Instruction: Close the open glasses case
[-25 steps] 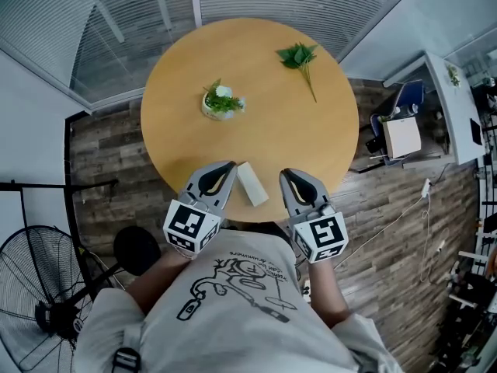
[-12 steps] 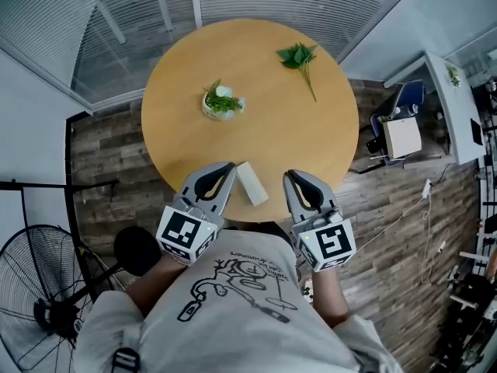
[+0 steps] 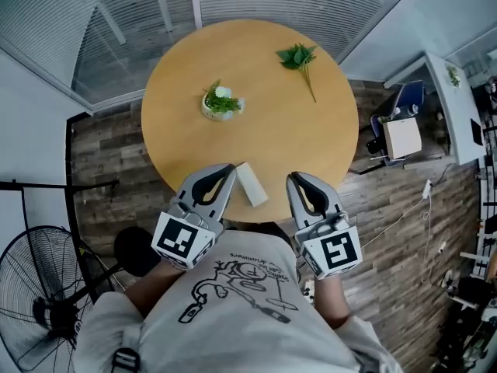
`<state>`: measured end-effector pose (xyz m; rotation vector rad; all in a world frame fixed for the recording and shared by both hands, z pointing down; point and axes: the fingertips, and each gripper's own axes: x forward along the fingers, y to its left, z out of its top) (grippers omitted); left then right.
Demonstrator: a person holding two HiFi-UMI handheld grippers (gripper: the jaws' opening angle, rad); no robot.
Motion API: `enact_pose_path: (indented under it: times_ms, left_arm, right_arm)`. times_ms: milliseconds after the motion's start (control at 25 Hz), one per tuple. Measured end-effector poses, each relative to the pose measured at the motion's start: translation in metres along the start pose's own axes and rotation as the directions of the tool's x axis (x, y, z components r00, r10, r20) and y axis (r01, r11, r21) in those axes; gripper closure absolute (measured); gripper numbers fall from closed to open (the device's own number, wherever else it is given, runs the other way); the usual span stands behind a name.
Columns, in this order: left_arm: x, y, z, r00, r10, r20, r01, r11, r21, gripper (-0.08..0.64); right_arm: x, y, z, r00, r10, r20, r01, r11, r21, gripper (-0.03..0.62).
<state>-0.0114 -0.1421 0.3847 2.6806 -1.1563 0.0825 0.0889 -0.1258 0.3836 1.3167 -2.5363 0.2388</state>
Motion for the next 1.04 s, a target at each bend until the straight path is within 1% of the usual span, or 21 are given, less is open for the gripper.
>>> enact_pose_path:
  times_ms: [200,840,1040]
  left_arm:
    - [0.0,-0.003,0.002,1.0,-0.004,0.006,0.004,1.0,0.006,0.54]
    - [0.001,-0.003,-0.001,1.0,-0.007,-0.003,0.007,1.0,0.005,0.54]
    - [0.002,-0.001,-0.009,1.0,-0.018,0.001,0.018,1.0,0.001,0.54]
  right_arm:
    - [-0.004,-0.001,0.004,1.0,-0.004,0.013,0.004,1.0,-0.004,0.565]
    - [-0.004,-0.003,0.005,1.0,-0.013,0.013,0.013,1.0,-0.004,0.565]
    - [-0.001,-0.005,0.006,1.0,-0.013,0.014,0.013,1.0,-0.004,0.565]
